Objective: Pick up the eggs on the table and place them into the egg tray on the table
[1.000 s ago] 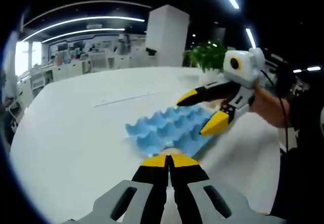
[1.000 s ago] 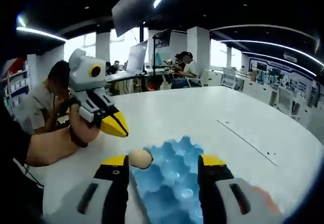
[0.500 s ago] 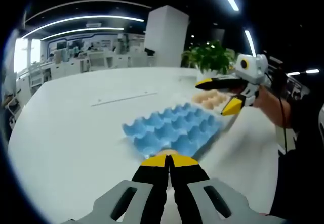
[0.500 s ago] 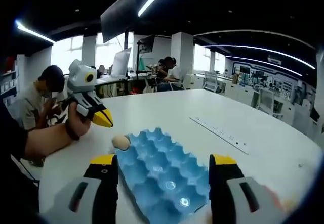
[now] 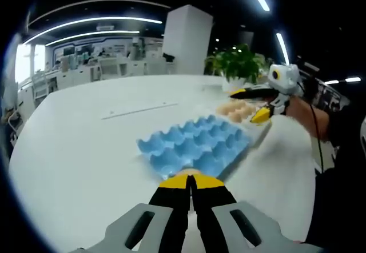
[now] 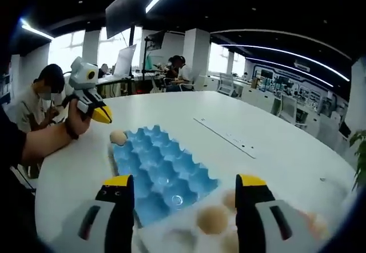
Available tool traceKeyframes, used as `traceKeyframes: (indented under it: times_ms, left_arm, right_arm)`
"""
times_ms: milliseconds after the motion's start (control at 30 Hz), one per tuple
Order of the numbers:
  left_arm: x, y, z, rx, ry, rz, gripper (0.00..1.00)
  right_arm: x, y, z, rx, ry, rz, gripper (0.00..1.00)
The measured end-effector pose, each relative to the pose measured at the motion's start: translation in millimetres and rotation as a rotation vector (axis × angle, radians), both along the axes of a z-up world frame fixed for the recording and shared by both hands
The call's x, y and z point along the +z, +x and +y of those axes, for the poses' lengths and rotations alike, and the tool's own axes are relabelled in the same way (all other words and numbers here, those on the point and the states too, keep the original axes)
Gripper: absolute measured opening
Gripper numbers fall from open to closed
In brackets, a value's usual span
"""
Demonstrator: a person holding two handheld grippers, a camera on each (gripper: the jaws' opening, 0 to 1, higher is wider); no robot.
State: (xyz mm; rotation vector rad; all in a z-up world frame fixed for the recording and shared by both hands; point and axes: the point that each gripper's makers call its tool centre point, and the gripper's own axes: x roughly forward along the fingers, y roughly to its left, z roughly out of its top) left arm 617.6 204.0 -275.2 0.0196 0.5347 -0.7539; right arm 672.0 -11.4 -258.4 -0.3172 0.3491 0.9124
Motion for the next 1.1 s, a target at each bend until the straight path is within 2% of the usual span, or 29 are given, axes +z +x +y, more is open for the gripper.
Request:
traceKeyframes:
  times_ms: [233, 533, 700, 900, 1100]
  left_arm:
    - [-0.9, -0.7, -2, -0.003, 0.003, -0.001, 0.01]
    - [-1.7, 0.9, -1, -0.001, 0.005, -0.002, 0.01]
    - [-2.1, 1.6, -1, 0.000, 0.007, -0.001, 0.01]
    - [-2.4, 2.7, -1, -0.001, 0.013, -0.002, 0.01]
    - [-2.8, 2.5, -2, -0.001, 0.024, -0.005, 0.01]
  right_arm:
    - [-13.6, -5, -13, 0.002, -0.065, 0.014, 0.63]
    - [-28.4, -6, -21, 0.001, -0.108, 0.060, 0.40]
    - [-35.4, 1, -28, -0.017, -0.142, 0.081, 0.37]
    - [-41.6, 8, -33, -0.022, -0.178, 0.108, 0.28]
    - [-47.8, 14, -38, -0.028, -0.203, 0.149, 0.26]
